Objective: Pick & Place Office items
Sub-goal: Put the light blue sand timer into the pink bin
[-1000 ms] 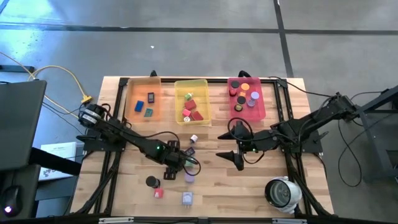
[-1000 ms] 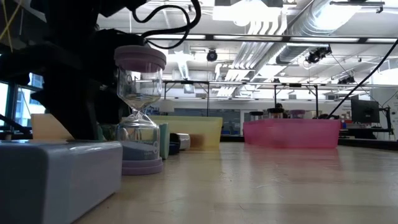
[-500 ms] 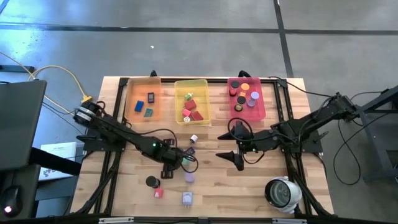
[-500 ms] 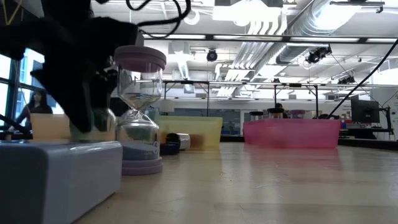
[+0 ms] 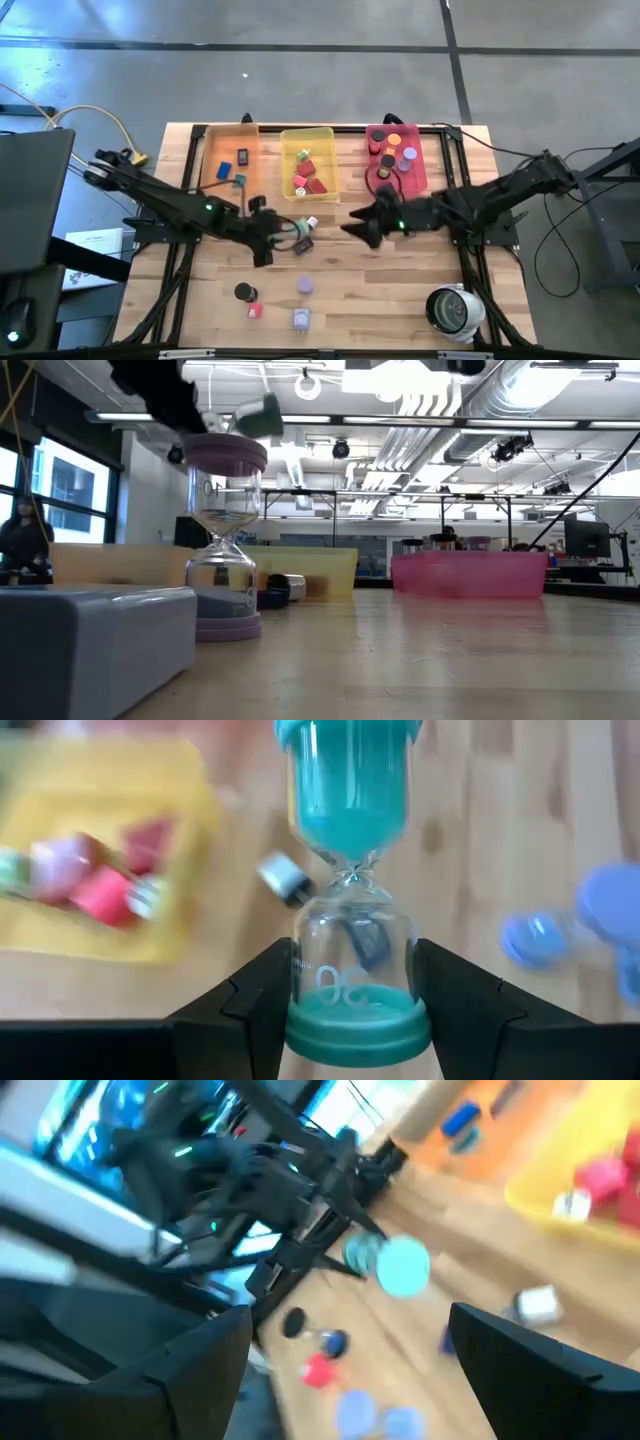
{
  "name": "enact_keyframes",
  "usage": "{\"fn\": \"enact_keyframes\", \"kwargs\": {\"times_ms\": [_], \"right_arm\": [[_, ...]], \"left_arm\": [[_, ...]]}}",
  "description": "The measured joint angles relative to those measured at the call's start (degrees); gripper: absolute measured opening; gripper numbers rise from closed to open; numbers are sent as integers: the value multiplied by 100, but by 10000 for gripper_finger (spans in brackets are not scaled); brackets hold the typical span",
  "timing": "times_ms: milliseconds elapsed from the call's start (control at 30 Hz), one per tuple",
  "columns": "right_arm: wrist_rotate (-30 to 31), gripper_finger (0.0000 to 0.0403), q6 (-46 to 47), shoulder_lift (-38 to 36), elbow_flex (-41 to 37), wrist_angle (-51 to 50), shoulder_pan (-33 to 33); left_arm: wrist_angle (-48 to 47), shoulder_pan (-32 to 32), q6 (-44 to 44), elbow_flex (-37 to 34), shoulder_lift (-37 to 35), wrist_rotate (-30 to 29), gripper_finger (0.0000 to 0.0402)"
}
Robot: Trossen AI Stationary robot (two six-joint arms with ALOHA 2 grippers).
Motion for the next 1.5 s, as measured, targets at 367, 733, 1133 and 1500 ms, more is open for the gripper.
{"fn": "enact_keyframes", "kwargs": {"times_ms": [367,733,1133,1500], "right_arm": [[-1529,330,38,520,0,918,-1138],[-1957,330,169,1484,-2,1941,-1461],[-2532,330,628,2177,-4,3090,-1613],[-2697,302,777,2177,-4,3095,-1749]], "left_arm": [[282,80,737,4,-352,-849,178],[277,162,764,4,-352,-807,179],[277,162,768,4,-352,-801,179],[463,228,934,4,-352,-792,179]]}}
